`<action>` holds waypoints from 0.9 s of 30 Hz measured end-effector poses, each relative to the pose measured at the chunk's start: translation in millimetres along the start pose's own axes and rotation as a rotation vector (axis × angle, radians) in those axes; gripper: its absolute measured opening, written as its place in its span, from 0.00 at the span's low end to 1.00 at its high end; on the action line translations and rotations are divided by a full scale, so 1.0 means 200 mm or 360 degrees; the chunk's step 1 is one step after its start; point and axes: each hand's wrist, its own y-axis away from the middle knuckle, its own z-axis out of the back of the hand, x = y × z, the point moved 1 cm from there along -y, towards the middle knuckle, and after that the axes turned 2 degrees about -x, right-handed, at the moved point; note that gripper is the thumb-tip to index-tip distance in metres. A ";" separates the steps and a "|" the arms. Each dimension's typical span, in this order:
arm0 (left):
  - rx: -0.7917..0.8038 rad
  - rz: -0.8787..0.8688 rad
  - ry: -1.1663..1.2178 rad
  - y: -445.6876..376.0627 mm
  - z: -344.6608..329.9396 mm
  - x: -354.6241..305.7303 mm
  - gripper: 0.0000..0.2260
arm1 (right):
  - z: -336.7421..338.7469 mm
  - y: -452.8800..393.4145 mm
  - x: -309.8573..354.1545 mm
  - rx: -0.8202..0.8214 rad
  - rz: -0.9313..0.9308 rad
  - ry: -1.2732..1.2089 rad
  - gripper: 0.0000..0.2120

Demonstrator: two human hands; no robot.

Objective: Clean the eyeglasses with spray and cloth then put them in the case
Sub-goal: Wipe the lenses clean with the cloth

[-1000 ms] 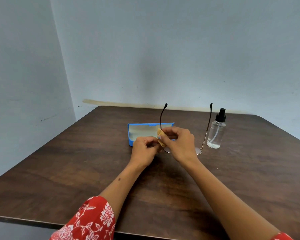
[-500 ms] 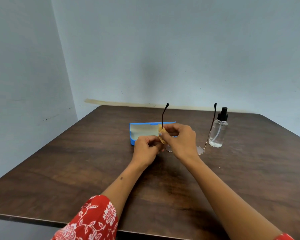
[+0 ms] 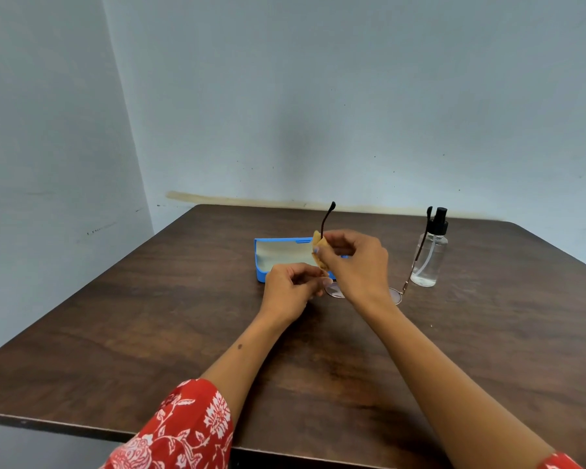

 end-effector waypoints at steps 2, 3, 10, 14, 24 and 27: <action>0.0012 0.0017 0.0027 0.00 -0.01 0.00 0.04 | 0.01 -0.02 0.04 -0.0067 0.0027 -0.0088 0.05; 0.0013 0.0021 0.0030 0.00 0.00 0.00 0.04 | 0.01 -0.03 0.05 -0.0085 0.0040 -0.0122 0.05; 0.0015 -0.0028 -0.0045 0.00 0.00 -0.01 0.09 | -0.01 0.02 -0.04 0.0035 -0.0016 0.0050 0.06; 0.0024 0.0011 0.0024 0.00 0.00 0.00 0.04 | 0.00 -0.02 0.02 -0.0069 -0.0001 -0.0092 0.05; 0.0038 -0.0049 -0.0028 0.00 0.01 0.01 0.11 | -0.03 0.04 -0.05 -0.0016 -0.0035 0.0005 0.05; 0.0033 -0.0031 0.0006 0.00 0.00 0.00 0.07 | -0.02 0.01 0.00 -0.0131 -0.0003 -0.0101 0.03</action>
